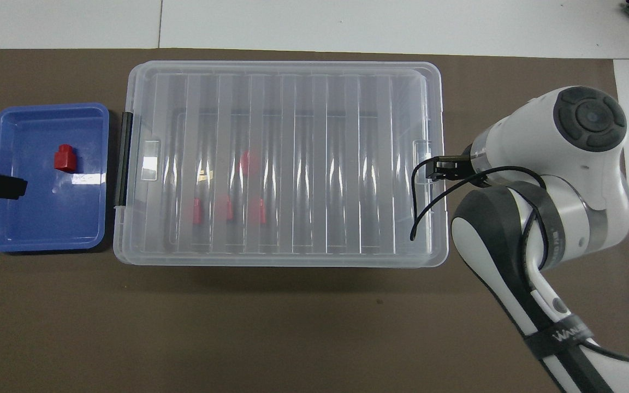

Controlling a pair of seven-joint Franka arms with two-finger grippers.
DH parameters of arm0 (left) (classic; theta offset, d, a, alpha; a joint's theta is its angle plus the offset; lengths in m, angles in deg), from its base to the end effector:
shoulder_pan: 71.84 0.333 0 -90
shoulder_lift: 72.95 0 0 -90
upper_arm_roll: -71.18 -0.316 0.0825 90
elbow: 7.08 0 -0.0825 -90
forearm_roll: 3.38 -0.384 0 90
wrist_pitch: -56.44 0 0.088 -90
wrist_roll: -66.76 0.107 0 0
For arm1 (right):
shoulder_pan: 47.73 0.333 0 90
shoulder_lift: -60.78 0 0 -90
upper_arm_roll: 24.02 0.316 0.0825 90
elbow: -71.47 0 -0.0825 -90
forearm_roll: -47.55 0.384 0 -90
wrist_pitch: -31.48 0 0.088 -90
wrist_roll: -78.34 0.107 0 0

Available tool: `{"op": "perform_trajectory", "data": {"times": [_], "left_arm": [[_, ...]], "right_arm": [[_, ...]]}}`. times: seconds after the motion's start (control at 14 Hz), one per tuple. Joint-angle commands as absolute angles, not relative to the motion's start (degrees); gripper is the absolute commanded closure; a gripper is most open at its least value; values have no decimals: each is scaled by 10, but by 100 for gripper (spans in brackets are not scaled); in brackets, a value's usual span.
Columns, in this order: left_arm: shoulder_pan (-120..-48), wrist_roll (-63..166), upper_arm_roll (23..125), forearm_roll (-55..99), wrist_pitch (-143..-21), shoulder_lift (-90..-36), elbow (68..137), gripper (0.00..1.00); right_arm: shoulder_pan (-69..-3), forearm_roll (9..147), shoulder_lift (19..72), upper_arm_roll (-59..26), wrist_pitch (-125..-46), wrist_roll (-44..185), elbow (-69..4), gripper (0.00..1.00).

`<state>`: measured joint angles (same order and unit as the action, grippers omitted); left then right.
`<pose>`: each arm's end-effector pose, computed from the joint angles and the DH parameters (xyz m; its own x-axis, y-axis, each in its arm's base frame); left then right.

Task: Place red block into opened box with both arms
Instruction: 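Slide the clear lid away from the blue tray with the right gripper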

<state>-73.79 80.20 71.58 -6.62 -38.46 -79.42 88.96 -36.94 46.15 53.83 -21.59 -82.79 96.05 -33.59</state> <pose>0.5271 -0.0162 0.6435 0.9580 -0.2763 0.0769 -0.2705 -0.9596 -0.0773 0.5839 0.1347 0.4659 0.9967 -0.0690 0.0429 -0.0692 -0.9976 0.0047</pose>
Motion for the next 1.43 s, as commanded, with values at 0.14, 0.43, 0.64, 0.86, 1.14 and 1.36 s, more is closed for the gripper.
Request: {"op": "perform_trajectory", "data": {"times": [0.14, 0.43, 0.64, 0.86, 1.14, 1.36], "left_arm": [[-739, 799, 715, -78, -380, -802, 893, 0], [-739, 799, 715, -78, -380, -802, 893, 0], [-739, 799, 716, -78, -380, -802, 893, 0], [-739, 799, 716, -78, -379, -802, 893, 0], [-738, 797, 715, -78, -377, -804, 898, 0], [-716, 788, 714, -78, -364, -810, 907, 0]], "right_arm": [[-396, 461, 541, -213, -840, 907, -344, 9], [-421, 460, 539, -213, -835, 856, -341, 1], [-442, 460, 540, -212, -830, 811, -340, 1], [-464, 459, 541, -213, -821, 764, -340, 1], [-497, 458, 544, -213, -800, 696, -338, 0], [-514, 458, 546, -213, -787, 660, -339, 0]]}}
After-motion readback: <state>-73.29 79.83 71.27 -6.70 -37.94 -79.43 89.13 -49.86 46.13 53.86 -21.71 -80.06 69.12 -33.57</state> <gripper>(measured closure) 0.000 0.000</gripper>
